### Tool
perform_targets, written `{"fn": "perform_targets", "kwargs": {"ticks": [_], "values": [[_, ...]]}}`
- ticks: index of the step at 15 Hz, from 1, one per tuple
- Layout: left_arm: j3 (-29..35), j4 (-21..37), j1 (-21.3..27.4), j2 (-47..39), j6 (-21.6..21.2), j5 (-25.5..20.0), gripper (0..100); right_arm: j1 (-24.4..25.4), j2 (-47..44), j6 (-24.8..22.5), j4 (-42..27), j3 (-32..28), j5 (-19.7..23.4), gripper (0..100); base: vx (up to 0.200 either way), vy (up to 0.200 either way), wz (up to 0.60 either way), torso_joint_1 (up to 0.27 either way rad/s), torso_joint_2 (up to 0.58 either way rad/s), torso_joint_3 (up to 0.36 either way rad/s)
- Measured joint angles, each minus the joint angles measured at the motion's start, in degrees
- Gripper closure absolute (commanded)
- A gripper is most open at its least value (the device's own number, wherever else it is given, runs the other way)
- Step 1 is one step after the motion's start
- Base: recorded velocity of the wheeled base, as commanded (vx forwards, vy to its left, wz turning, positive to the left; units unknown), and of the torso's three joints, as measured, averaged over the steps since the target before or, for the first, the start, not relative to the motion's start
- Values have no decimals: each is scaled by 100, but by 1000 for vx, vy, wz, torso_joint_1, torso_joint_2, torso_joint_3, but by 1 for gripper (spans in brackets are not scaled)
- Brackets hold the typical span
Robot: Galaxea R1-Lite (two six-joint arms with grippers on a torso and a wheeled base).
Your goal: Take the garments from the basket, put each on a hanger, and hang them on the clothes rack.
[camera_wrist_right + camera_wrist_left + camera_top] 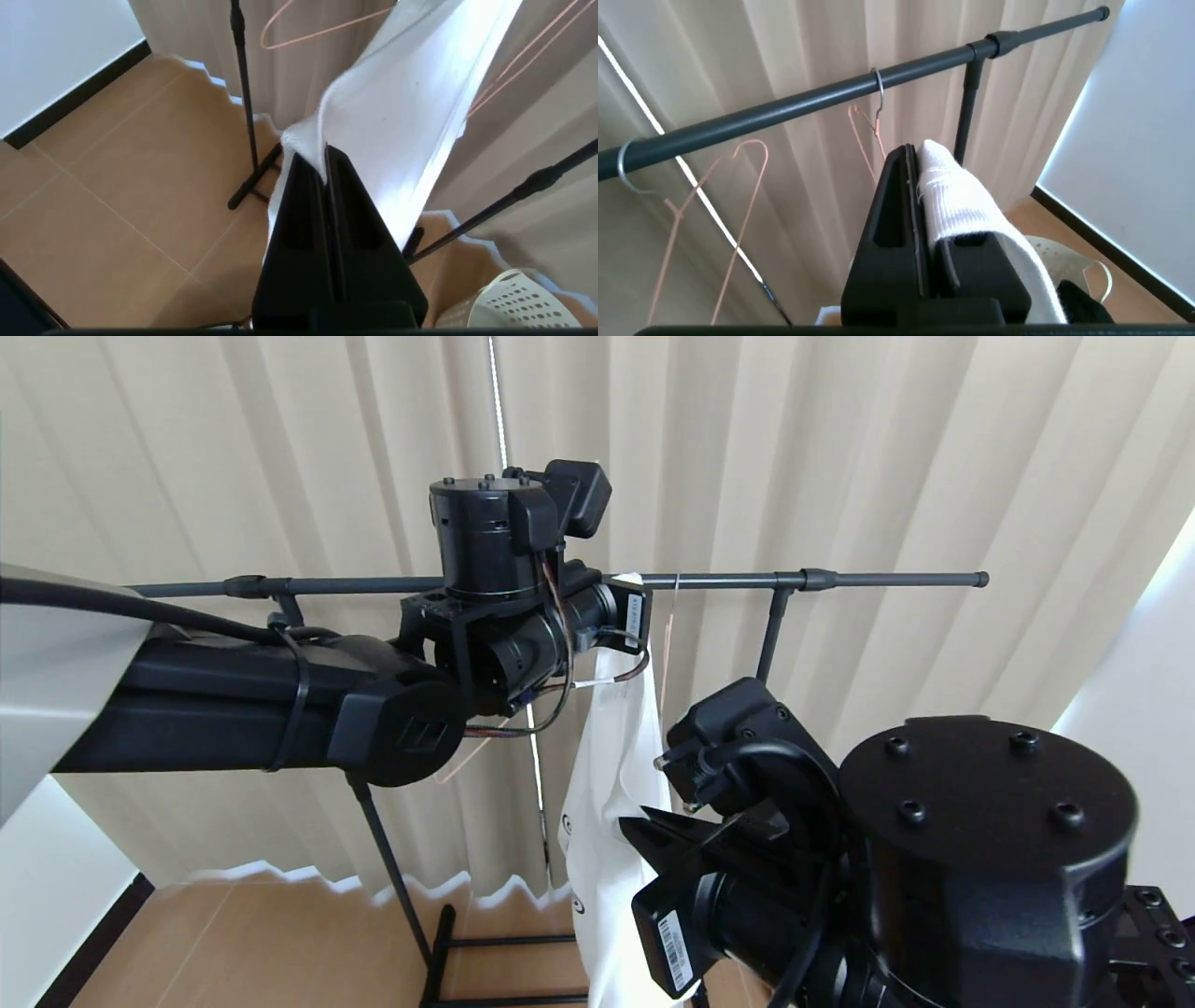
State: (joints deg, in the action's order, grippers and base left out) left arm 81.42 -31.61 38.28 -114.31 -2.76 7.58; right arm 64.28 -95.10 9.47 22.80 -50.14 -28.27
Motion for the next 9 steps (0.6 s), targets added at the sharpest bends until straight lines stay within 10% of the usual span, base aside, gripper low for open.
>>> {"fn": "perform_targets", "kwargs": {"ticks": [9], "values": [[-57,741,-63,382,-39,221,100,-762,-60,-296,-50,4,-57,100,0,0,0,0,0,0]]}}
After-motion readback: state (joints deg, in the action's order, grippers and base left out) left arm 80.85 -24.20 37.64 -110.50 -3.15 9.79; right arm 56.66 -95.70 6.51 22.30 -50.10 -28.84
